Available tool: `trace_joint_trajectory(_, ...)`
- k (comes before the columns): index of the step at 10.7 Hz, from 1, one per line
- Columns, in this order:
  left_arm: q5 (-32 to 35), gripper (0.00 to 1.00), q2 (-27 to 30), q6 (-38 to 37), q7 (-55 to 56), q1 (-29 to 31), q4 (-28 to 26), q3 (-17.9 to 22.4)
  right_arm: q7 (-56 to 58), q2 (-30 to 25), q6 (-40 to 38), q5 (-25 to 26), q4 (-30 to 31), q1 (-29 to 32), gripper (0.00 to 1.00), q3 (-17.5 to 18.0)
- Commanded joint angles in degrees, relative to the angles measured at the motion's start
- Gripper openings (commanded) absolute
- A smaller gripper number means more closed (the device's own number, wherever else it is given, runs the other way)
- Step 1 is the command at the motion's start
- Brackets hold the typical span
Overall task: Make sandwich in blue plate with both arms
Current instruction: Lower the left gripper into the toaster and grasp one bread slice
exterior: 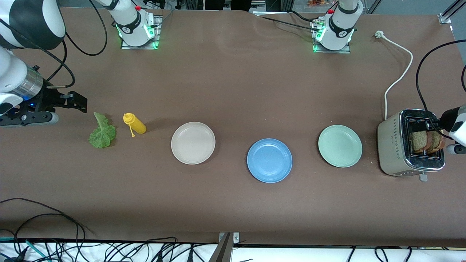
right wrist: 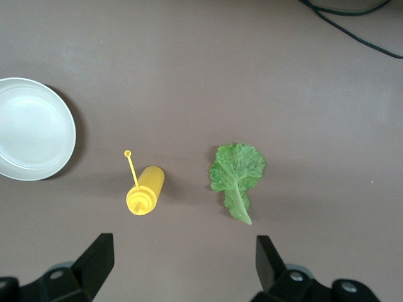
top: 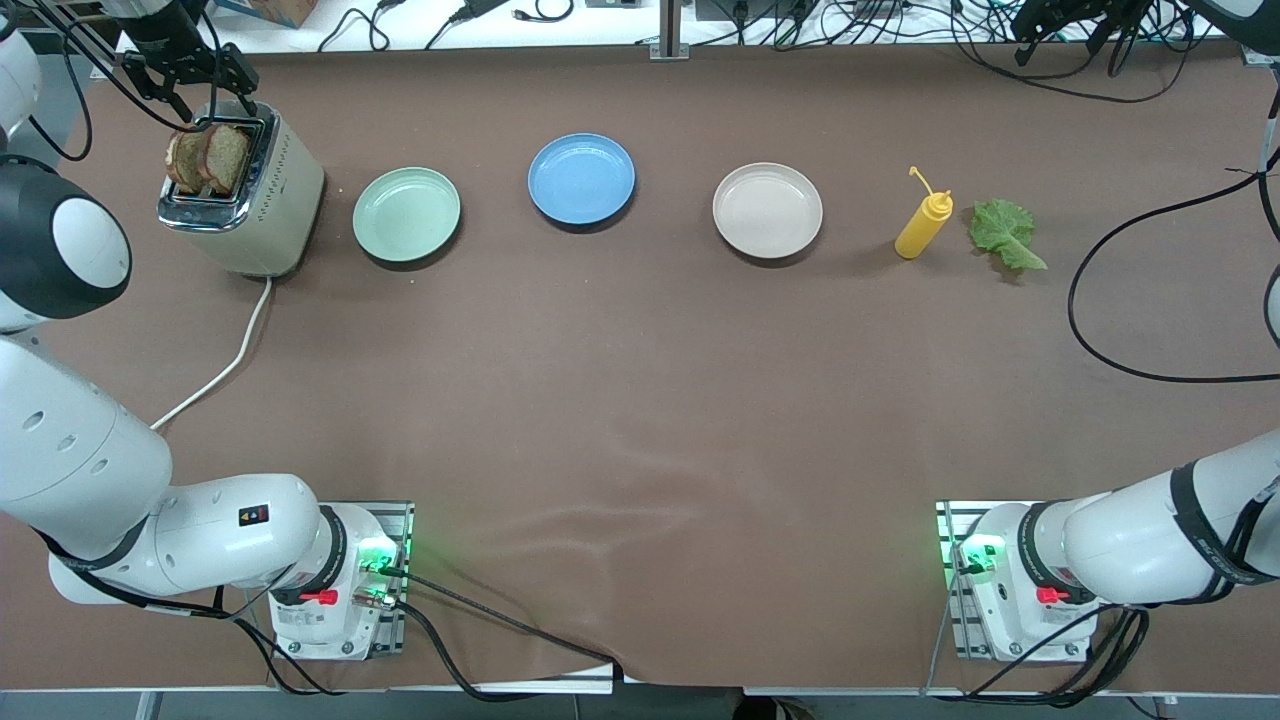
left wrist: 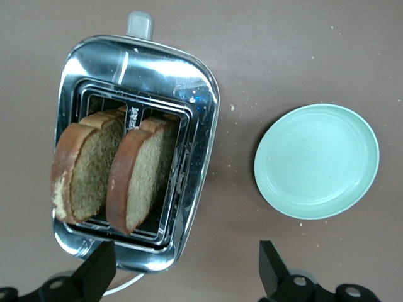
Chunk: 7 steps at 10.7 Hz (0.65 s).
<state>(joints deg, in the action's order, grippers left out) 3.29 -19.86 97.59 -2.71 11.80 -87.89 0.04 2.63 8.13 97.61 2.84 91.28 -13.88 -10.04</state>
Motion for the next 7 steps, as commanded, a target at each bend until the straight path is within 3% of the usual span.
trace_joint_trajectory(1, 0.6, 1.00, -3.0, 3.8, -4.4, 1.7, 0.4, -0.5, -0.1, 0.0, 0.2, 0.4, -0.1, -0.2, 1.00, 0.0)
trace_joint_trajectory(7, 0.6, 1.00, -4.9, 6.5, -9.3, 3.3, 0.4, -0.5, 0.0, 0.0, 0.1, 0.4, -0.1, -0.2, 1.00, 0.0)
